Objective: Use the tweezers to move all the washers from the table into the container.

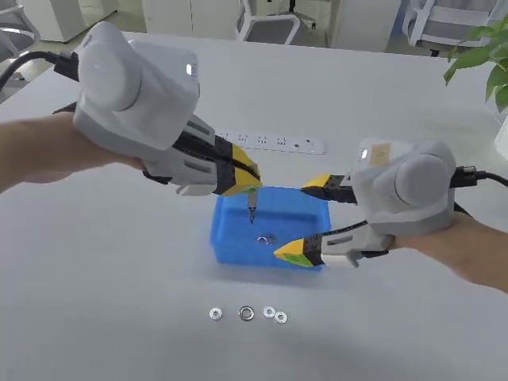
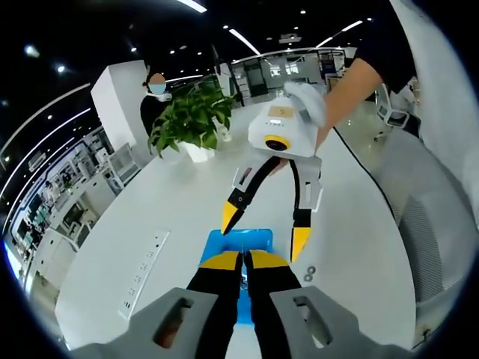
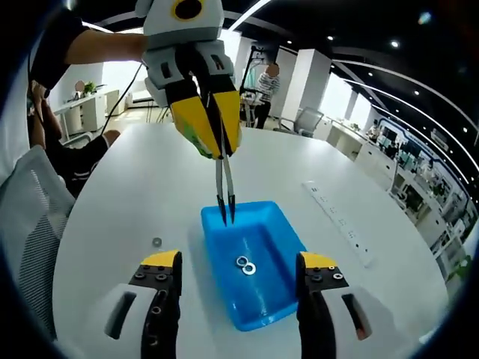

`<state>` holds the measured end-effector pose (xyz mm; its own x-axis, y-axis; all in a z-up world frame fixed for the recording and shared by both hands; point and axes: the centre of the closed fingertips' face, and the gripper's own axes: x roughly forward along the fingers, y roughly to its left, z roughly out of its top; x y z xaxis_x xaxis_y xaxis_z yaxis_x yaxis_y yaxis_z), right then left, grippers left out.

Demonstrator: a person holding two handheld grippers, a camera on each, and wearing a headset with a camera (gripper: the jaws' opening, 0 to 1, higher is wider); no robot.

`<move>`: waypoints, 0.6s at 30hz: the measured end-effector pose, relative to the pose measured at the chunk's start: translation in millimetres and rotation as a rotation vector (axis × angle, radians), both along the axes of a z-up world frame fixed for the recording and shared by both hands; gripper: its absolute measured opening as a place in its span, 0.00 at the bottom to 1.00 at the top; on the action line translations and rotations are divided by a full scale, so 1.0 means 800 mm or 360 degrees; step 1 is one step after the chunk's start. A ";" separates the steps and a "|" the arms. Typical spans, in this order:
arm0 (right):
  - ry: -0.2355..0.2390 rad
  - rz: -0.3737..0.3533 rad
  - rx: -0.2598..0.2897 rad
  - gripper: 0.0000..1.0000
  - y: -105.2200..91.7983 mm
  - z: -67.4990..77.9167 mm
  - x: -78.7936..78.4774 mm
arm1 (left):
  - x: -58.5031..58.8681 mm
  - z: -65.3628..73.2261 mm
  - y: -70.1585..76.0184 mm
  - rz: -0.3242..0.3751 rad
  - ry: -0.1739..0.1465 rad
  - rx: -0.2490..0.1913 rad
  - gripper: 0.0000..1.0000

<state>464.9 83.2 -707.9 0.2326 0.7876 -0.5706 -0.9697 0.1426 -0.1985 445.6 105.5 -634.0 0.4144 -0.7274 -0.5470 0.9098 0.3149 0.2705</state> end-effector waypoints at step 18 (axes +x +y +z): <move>0.0065 -0.0048 0.0122 0.70 -0.032 0.021 -0.051 | -0.056 0.005 0.006 -0.0021 0.0010 0.0020 0.06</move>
